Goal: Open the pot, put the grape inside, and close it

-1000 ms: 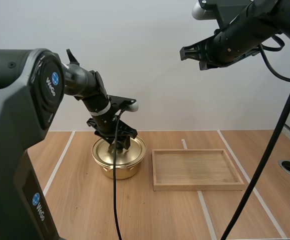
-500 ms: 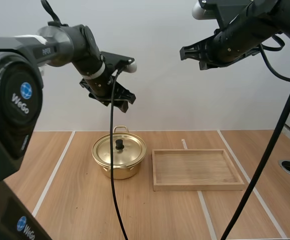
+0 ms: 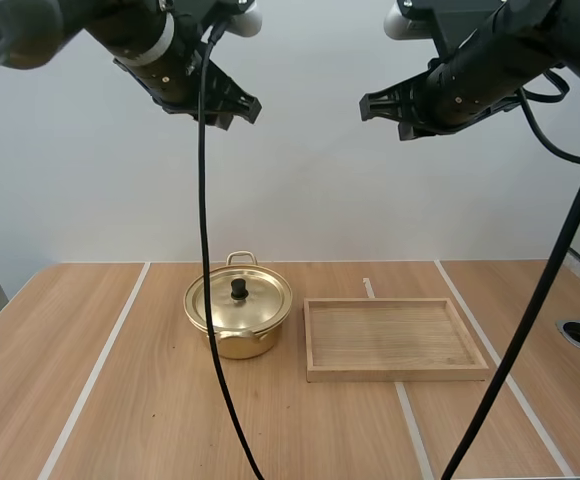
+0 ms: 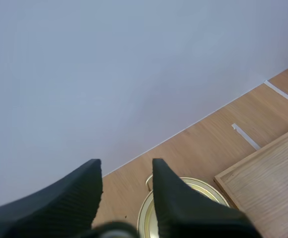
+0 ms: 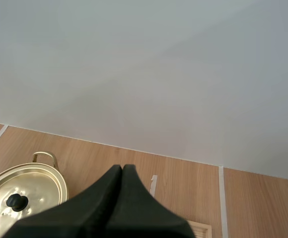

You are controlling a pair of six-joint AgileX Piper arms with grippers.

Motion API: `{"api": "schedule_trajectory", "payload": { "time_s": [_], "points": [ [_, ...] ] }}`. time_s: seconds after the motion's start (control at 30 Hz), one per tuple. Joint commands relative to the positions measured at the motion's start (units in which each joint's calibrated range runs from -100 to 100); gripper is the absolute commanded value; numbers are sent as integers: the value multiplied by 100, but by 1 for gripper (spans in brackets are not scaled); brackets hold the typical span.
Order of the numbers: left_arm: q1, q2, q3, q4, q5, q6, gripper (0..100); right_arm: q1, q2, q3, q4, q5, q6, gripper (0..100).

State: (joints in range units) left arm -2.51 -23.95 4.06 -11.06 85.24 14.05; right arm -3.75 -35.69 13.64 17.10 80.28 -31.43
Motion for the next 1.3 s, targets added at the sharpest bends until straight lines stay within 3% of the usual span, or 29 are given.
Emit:
{"api": "schedule_trajectory", "payload": {
  "time_s": [0.0,0.03,0.43,0.67,0.93,1.1,1.27],
  "points": [
    [-11,-309,-58,113,16,-60,6,-16,-82,-12,12,28,-18,0],
    [-11,-389,-58,125,16,-60,0,-16,-82,-12,12,28,-18,0],
    [-11,-1247,-58,68,120,-180,0,-16,-82,-12,24,28,4,0],
    [-11,-1803,-58,-101,749,-299,0,-16,-82,-12,420,52,7,0],
    [-11,-2459,-58,-141,483,-1133,0,-16,-422,-12,844,175,7,0],
    [-11,-2966,104,228,143,-1731,0,-16,-841,101,899,22,7,0],
    [-11,-3557,952,831,-295,-2175,0,-16,-1404,856,914,-569,7,0]
  ]
}}
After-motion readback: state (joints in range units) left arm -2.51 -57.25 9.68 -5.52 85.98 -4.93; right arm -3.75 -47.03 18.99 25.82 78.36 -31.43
